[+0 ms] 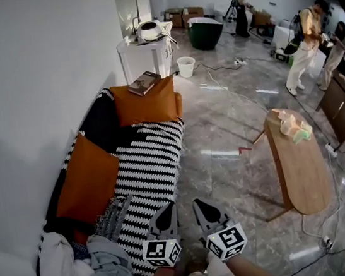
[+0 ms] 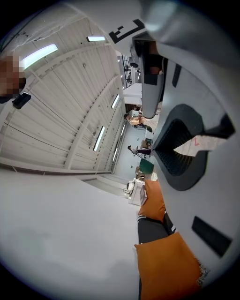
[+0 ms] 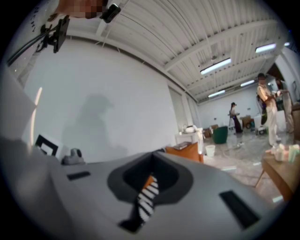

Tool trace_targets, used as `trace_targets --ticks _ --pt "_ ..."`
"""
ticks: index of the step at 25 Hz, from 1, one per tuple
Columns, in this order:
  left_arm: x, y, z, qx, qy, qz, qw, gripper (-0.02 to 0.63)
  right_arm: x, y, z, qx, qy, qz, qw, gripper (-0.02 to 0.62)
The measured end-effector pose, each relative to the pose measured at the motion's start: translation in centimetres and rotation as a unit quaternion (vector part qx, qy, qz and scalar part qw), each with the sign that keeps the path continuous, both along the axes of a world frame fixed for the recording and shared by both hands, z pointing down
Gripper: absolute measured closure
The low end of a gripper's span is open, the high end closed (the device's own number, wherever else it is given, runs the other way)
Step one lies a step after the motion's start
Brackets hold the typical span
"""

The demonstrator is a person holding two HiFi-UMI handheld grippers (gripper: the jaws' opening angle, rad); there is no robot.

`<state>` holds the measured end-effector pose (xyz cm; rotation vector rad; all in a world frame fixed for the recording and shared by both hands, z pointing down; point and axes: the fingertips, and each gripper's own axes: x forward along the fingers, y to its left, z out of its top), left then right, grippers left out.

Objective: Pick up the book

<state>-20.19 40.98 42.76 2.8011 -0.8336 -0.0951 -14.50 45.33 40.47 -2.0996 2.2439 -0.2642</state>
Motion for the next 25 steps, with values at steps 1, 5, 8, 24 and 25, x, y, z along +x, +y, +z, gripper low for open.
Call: trace_targets --ticks 1,5,8,24,25 --pt "0.1 -0.3 0.1 -0.002 0.000 -0.002 1.0000 0.584 0.1 -0.3 0.1 0.000 0.000 -0.002 1.000 0.583" --pt "1.0 -1.8 0.3 -0.006 -0.001 -0.009 0.9999 0.583 1.0 -2.1 0.3 -0.003 -0.003 -0.011 1.000 0.583" --pt "2.1 -3.7 0.3 -0.006 0.000 -0.015 0.9999 0.583 1.9 -4.3 0.5 -0.003 -0.005 -0.021 1.000 0.583" --pt "13.2 -14.5 -0.2 -0.003 -0.013 -0.026 0.9996 0.583 12.2 -15.9 0.3 0.001 0.003 -0.060 0.998 0.583" --pt "13.8 -15.1 -0.1 -0.003 -0.013 -0.028 0.9995 0.584 12.7 -16.6 0.3 0.001 0.003 -0.062 0.998 0.583"
